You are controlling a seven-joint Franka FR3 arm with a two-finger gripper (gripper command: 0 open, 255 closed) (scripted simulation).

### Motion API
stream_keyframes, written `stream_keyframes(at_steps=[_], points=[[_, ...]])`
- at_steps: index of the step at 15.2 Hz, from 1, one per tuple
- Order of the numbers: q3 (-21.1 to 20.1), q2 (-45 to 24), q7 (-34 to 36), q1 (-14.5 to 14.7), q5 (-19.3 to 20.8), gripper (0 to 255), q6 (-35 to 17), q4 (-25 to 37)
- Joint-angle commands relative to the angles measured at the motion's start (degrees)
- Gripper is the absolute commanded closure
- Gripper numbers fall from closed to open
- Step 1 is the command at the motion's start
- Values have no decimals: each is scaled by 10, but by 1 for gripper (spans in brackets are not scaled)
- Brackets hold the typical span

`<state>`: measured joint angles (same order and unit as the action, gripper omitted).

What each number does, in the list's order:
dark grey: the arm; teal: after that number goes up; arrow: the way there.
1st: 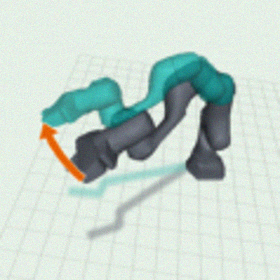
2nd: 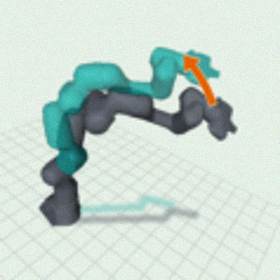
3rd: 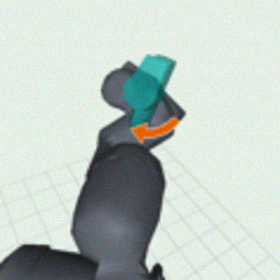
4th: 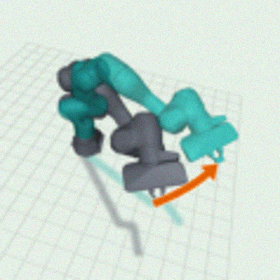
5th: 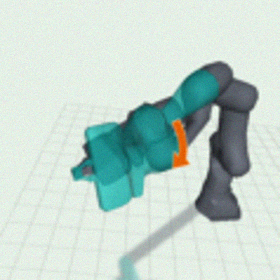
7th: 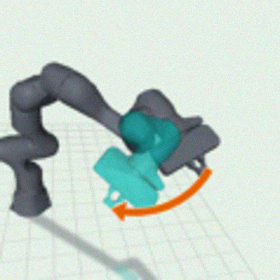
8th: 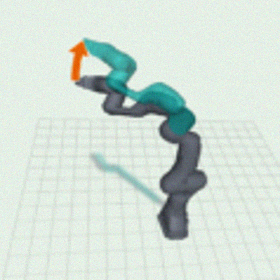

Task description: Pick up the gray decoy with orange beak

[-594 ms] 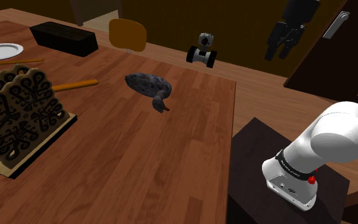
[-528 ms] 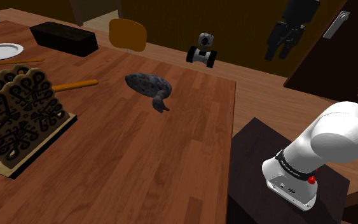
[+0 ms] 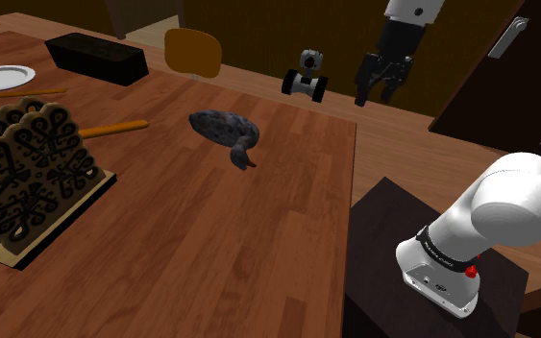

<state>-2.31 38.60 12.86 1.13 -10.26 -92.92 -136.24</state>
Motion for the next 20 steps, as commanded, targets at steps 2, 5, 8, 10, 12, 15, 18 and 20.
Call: stream_keyframes(at_steps=[2,5,8,10,12,15,18,20], points=[[-22,-43,21,7,-17,0,-53,-3],[-43,-94,42,14,-32,0,-101,5],[-64,-148,64,21,-42,0,-147,20],[-76,-187,78,24,-46,0,-175,34],[-88,-226,93,28,-48,0,-202,50],[-105,-288,117,33,-46,0,-239,82],[-118,-351,142,39,-38,0,-271,119],[-125,-394,159,44,-30,0,-289,148]])
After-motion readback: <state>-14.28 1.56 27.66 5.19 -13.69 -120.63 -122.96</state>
